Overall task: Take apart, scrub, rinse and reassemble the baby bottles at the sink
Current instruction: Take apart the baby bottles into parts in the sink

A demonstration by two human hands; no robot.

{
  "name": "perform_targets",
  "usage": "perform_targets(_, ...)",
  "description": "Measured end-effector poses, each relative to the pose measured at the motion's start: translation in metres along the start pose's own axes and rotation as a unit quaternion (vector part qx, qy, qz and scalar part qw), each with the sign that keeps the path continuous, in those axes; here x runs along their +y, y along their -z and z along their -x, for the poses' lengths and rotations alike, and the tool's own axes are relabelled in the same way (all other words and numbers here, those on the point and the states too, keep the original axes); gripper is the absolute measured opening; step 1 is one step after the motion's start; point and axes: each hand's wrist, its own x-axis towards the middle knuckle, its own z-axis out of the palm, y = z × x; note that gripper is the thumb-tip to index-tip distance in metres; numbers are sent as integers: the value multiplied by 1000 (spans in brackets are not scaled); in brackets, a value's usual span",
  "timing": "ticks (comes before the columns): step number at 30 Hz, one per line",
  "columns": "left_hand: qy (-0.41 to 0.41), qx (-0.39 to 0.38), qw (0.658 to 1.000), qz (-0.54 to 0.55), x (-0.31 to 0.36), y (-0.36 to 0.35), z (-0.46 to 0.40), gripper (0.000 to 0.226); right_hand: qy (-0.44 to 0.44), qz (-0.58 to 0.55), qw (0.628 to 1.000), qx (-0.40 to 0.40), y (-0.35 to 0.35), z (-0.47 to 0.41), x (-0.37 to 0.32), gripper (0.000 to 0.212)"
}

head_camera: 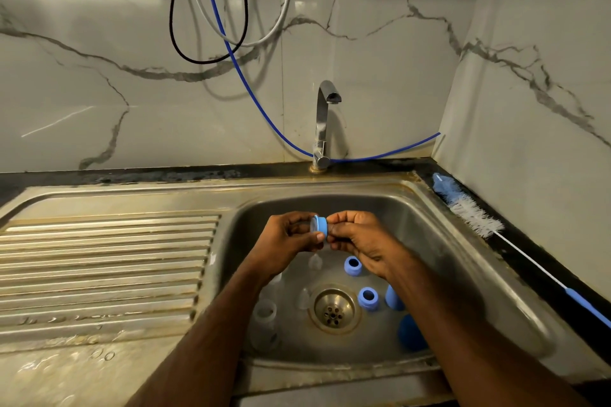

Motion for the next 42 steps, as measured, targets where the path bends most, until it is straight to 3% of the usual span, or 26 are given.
perform_targets(6, -8, 32, 999, 0, -4, -1, -2, 46, 2, -40, 999, -24, 8, 0, -3, 18)
perform_targets(18, 10, 71, 997, 32, -3, -3, -4, 32, 14, -14, 999, 27, 1, -3, 4, 14)
perform_targets(23, 14, 77, 996, 46, -5, 1, -4, 26, -1, -31, 999, -28, 1, -1, 2, 23)
perform_targets(26, 13, 61, 998, 30, -4, 2, -4, 30, 19, -17, 999, -48, -1, 1, 2, 27)
perform_targets(32, -9, 29, 997, -69, -10, 2, -6, 33, 37, -41, 998, -12, 3, -4, 3, 32)
perform_targets(37, -12, 124, 984, -128, -13, 7, -9, 21, 55, -50, 997, 5, 3, -9, 5, 32)
perform_targets(42, -24, 170, 975, -139, -16, 16, -10, 22, 62, 28, 998, 10, 8, -14, 11, 29)
